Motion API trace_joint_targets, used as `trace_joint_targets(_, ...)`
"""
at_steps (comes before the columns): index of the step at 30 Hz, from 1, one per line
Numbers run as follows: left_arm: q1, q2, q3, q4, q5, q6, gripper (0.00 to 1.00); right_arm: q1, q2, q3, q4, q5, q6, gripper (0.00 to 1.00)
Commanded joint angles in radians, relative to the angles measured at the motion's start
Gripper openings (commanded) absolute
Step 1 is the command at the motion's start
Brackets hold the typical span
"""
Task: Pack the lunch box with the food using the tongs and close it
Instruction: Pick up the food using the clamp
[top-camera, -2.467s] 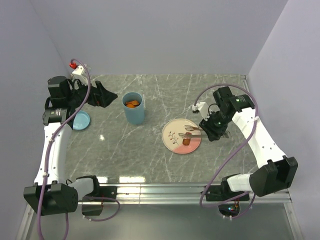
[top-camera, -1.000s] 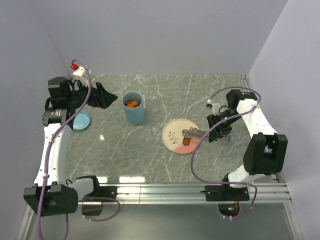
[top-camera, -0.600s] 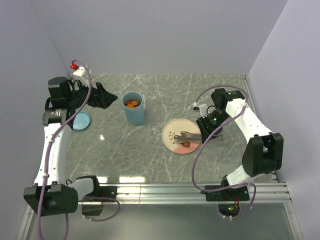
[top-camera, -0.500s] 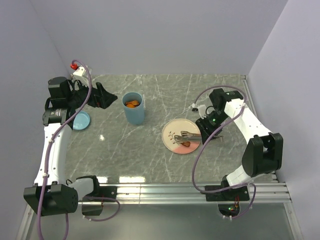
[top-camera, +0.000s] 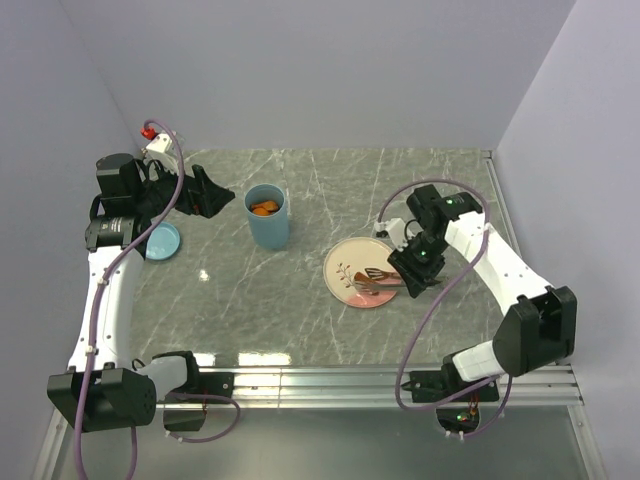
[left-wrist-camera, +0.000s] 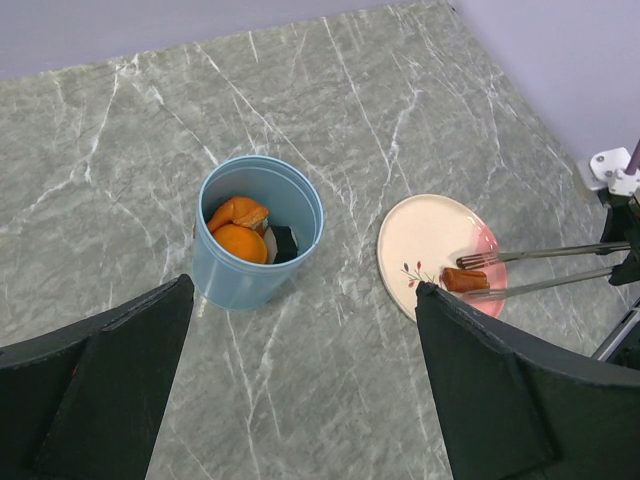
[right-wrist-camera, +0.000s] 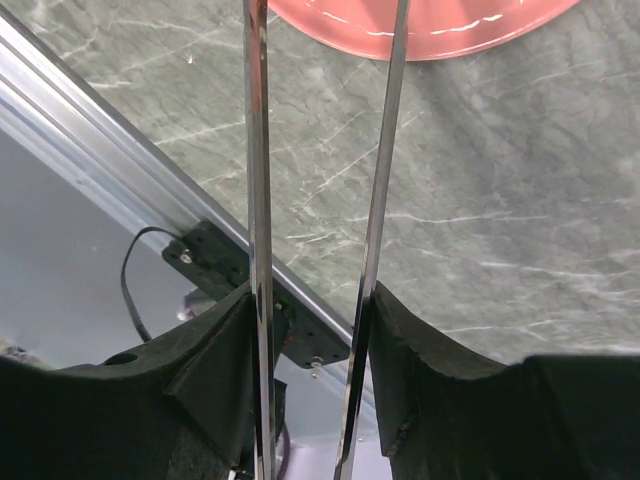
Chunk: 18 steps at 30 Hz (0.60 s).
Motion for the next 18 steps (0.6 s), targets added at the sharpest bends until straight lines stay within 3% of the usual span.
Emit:
trace_joint_targets(1, 0.004, -0.005, 0.018, 0.02, -0.001, 0.001, 0.99, 0.04, -0.058, -0.019, 0.034, 0.039, 0.006, 0.51)
trace_joint_targets(11, 0.004, -0.01, 0.022, 0.015, -0.002, 0.0, 0.99, 0.11, -0.063, -0.038, 0.091, 0.122, 0.043, 0.47)
trace_joint_targets(18, 0.002, -0.016, 0.018, 0.014, -0.008, 0.001, 0.99, 0.112, -0.035, 0.001, 0.062, 0.098, 0.055, 0.31)
